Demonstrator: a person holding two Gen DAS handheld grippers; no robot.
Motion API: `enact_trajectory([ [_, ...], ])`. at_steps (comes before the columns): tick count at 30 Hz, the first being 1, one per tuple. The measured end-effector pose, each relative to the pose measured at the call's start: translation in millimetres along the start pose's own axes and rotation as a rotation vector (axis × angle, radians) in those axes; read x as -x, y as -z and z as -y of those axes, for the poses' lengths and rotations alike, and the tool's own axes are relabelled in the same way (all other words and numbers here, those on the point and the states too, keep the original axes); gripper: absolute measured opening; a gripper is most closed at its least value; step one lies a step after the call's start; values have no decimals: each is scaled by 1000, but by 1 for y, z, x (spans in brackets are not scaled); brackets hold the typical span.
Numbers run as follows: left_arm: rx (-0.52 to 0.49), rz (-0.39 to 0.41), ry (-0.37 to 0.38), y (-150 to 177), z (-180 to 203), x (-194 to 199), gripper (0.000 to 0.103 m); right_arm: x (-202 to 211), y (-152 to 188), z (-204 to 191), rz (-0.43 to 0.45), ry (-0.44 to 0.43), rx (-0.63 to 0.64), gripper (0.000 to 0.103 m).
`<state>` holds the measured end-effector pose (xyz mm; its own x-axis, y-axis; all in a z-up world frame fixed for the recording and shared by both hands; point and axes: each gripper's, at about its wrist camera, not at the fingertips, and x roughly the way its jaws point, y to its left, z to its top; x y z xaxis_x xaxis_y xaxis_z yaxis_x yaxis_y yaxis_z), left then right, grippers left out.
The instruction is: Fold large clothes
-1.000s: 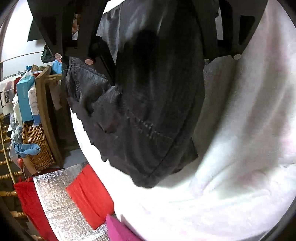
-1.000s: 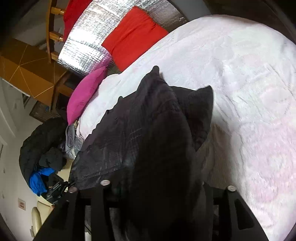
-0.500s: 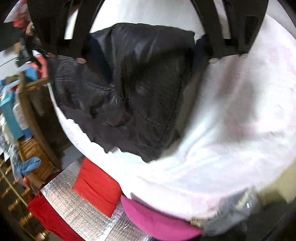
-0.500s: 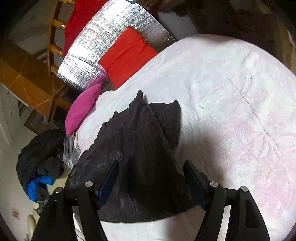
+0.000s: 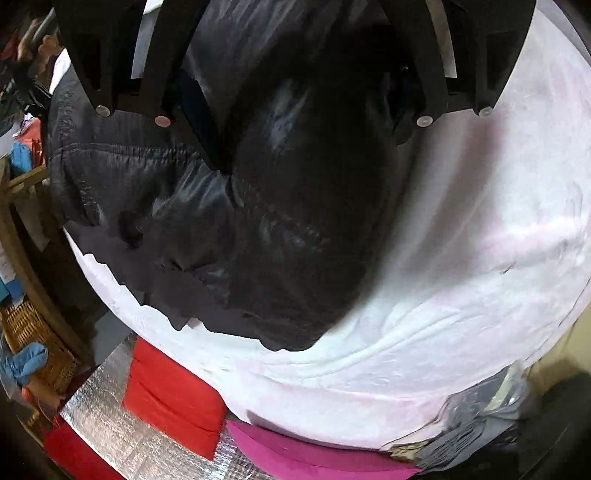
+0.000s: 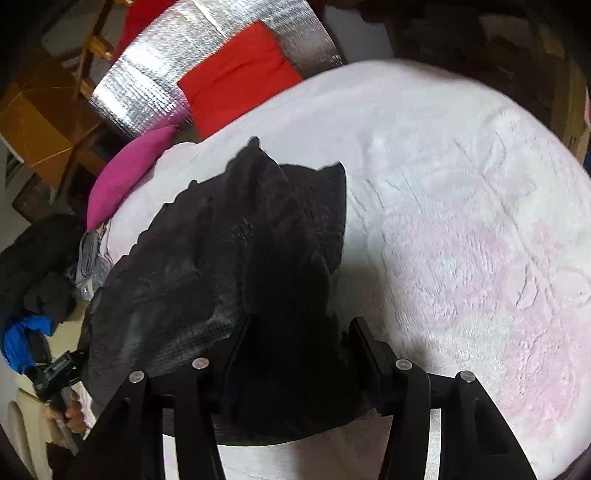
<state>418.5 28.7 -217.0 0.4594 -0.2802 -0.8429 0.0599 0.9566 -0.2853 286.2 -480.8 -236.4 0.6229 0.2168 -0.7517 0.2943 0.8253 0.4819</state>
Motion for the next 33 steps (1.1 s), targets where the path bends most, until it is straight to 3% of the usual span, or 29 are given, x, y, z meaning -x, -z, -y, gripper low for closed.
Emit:
enact_trajectory([
  [6,-61,33,-107,-1,16,7,78,4,2,1,11,6,13,59],
  [8,-110,101,-211,4,26,26,78,15,-1,-4,43,21,9,61],
  [11,-191,225,-315,14,38,53,78,37,-9,-13,165,-4,-10,65],
  [13,-234,281,-371,20,39,66,78,45,-16,-18,234,-18,-13,82],
  [14,-258,308,-401,23,41,70,78,46,-21,-24,257,-13,3,83],
  [18,-263,308,-410,23,37,69,78,16,-46,-51,215,11,50,83],
  [27,-314,294,-457,18,42,50,78,-67,-87,-94,108,225,142,83],
  [29,-324,294,-461,17,43,48,78,-81,-91,-93,73,253,129,82],
  [33,-352,300,-478,17,44,45,78,-94,-88,-95,42,280,161,51],
])
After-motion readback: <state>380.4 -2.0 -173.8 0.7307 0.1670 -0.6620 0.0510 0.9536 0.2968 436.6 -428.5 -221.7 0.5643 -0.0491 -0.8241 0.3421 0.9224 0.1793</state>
